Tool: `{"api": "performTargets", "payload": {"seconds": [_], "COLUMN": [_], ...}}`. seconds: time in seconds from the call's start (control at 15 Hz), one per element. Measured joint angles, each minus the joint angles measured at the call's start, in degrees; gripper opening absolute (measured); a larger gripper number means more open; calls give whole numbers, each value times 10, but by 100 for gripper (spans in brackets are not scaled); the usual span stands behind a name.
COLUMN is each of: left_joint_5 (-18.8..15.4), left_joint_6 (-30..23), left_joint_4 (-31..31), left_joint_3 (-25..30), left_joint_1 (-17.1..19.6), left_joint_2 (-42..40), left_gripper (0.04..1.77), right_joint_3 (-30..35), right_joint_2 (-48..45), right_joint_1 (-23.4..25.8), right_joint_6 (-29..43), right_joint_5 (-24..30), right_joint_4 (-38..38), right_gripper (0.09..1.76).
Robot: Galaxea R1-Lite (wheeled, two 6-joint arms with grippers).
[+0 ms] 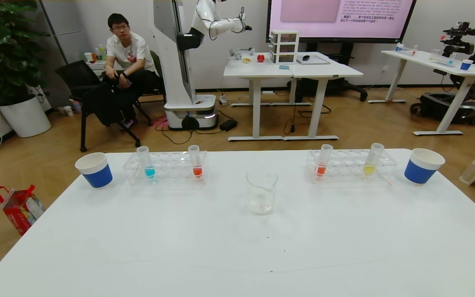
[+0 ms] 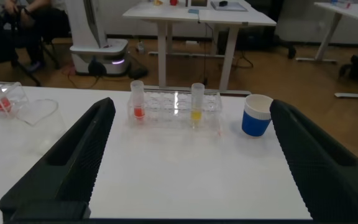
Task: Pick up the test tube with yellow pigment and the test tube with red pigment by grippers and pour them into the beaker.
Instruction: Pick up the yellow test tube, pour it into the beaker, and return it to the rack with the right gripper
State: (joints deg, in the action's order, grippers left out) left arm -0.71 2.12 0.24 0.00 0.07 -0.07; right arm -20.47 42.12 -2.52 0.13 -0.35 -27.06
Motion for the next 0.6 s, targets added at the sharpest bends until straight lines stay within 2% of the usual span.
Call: {"api": "performTargets", "payload": {"seconds": [0.33,0.6], "left_joint_5": [0,0], "left_joint_6": [0,0], "left_joint_4": [0,0], "left_joint_3": [0,0], "left_joint_1": [0,0], "left_joint_2": [0,0], "left_gripper": [171,171], "right_joint_3": [-67,-77], "right_joint_2": [285,440], "right_joint_1": [0,15], "right_joint_6": [1,4], "right_joint_5": [20,50], "right_joint_4": [-181,-300], "right_gripper": [174,174]}}
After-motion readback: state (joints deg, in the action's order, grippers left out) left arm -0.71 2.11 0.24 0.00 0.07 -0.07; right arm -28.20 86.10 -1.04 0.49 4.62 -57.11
